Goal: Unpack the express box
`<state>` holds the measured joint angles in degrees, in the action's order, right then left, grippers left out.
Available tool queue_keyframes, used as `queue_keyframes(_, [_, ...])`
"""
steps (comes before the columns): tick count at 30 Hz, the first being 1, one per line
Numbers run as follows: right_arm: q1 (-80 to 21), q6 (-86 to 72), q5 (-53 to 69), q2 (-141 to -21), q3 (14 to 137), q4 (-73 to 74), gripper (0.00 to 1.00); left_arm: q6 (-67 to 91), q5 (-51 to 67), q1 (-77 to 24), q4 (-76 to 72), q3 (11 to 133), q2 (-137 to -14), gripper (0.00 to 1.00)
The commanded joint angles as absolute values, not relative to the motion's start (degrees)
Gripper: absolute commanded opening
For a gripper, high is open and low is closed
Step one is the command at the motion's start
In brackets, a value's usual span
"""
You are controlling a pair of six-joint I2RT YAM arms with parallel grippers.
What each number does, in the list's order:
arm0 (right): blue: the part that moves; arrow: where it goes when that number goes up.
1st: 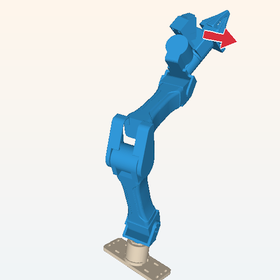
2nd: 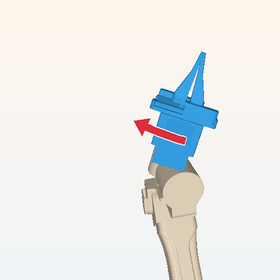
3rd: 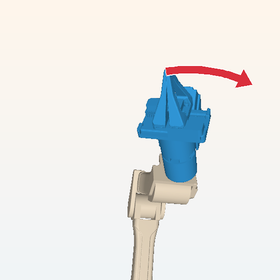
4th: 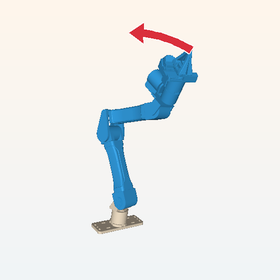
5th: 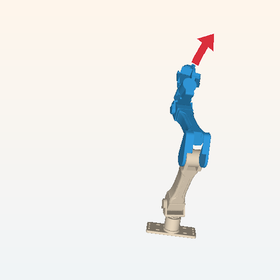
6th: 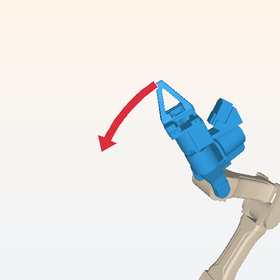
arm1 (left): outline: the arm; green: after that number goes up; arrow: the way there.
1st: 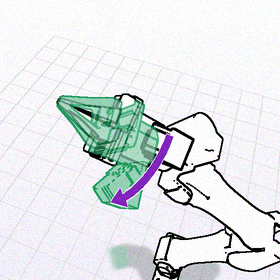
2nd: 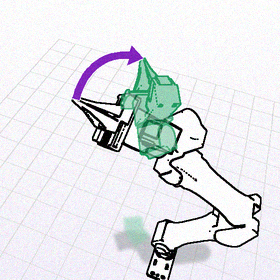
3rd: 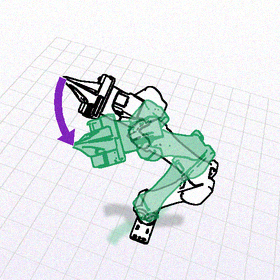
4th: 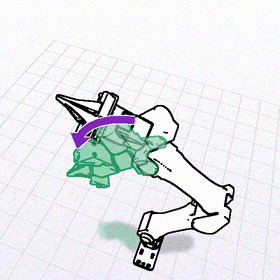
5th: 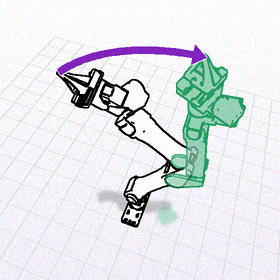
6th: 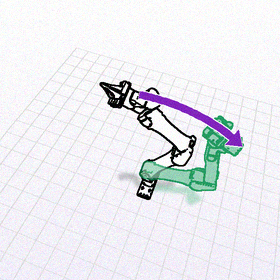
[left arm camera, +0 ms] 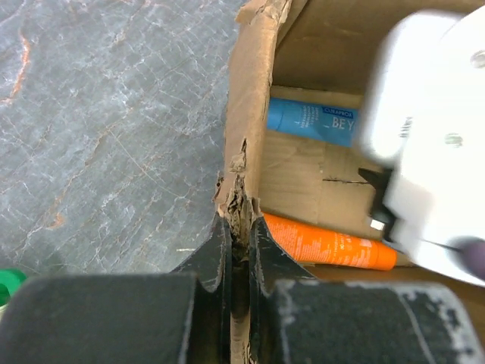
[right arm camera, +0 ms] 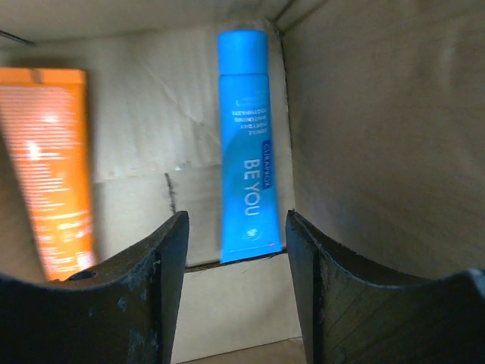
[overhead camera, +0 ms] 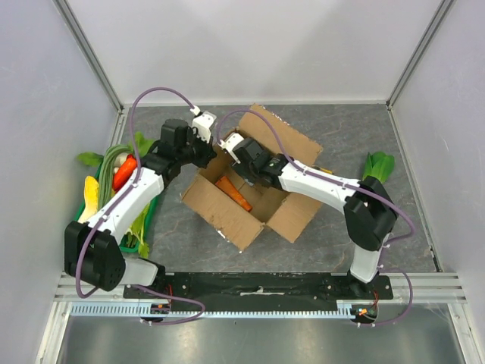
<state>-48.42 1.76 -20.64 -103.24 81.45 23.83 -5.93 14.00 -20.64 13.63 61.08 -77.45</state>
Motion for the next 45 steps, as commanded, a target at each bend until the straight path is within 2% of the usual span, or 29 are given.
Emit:
queue_keyframes(1, [-48.34,3.95,-26.11,-106.25,81.83,21.09,0.62,-8.79,23.37,-19.16,19.68,68.72,-77.78,0.02])
queue_keyframes(8, [-48.25,0.18,-26.28,-108.98,80.69,20.39,0.68,-9.49,28.12,-19.07,21.62,69.7,-78.48,0.02])
queue_keyframes(15, [-48.08,-3.51,-23.38,-111.18,78.84,19.07,0.66,-9.93,29.09,-18.81,23.12,69.79,-79.01,0.02])
queue_keyframes(25, [-47.64,-6.94,-20.31,-111.53,74.53,17.06,0.56,-9.23,29.8,-18.81,22.41,69.52,-79.01,0.02])
queue_keyframes(29, [-47.64,-7.47,-19.95,-111.01,74.0,16.26,0.4,-8.62,28.22,-18.81,22.5,69.79,-79.28,0.02])
queue_keyframes(32, [-47.64,-7.47,-19.34,-109.6,74.18,15.74,0.33,-8.09,26.64,-18.81,23.46,70.49,-79.89,0.02])
queue_keyframes(45, [-47.11,-9.58,-17.23,-98.8,78.57,15.82,0.3,-6.15,20.57,-18.81,25.4,73.56,-82.44,0.02])
